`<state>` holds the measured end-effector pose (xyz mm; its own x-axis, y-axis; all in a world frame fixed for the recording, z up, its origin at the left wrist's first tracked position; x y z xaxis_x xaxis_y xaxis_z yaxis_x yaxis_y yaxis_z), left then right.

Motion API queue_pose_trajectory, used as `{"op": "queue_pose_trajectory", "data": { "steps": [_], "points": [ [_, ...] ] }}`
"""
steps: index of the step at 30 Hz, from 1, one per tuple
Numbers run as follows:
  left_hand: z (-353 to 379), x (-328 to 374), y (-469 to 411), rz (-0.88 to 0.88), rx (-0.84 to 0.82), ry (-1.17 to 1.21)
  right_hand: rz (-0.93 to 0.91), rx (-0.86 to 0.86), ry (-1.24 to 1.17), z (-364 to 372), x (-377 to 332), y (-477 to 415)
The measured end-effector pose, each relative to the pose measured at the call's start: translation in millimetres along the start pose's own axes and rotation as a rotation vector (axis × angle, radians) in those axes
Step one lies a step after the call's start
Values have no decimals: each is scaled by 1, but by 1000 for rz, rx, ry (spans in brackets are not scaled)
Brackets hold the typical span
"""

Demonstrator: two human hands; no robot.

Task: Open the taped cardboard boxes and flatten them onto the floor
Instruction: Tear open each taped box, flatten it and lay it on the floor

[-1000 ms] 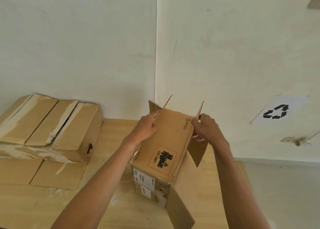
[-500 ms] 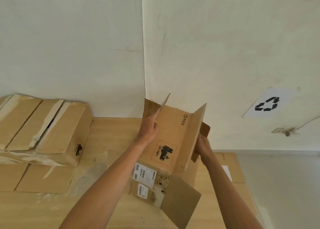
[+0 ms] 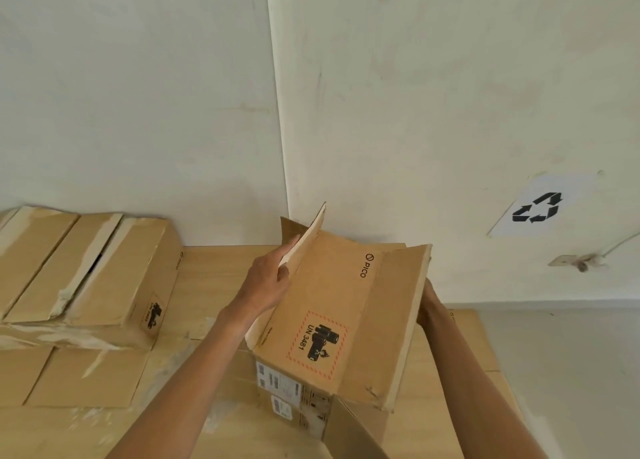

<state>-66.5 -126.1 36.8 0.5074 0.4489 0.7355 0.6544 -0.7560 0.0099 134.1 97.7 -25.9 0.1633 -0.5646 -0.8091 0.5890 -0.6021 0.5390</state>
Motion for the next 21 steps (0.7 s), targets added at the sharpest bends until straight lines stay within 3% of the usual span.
{"op": "queue_pose_trajectory", "data": {
  "steps": [3,6,8,11,14,17,19,21],
  "points": [
    [-2,0,2,12,-18,36,50,-135,-64,29,18,-6],
    [-11,-5,7,24,-21,62,224,-68,-37,35,68,-17],
    [-21,-9,12,18,-11,63,262,-137,-95,44,87,-23],
    [-31,-10,21,10,26,100,232,-153,-94,66,72,-10],
    [-11,5,23,-60,-94,207,115,4,-12,76,50,-10],
    [35,15,21,-81,-258,-30,35,58,65,87,46,-16],
    [60,14,19,-89,-248,-225,-3,83,112,82,47,-18],
    [76,15,14,-78,-216,-268,5,65,156,69,52,-20]
  ]
}}
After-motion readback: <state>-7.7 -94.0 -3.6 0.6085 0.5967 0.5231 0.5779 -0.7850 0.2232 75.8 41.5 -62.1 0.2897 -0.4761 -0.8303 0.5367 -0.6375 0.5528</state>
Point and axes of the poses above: each hand's wrist, its own y-axis away from the middle knuckle, its own z-axis out of the palm, x = y × z, the point moved 6 cm from there along -y, towards the middle knuckle, and after that the axes turned 1 degree about z, right-handed, at the moved point
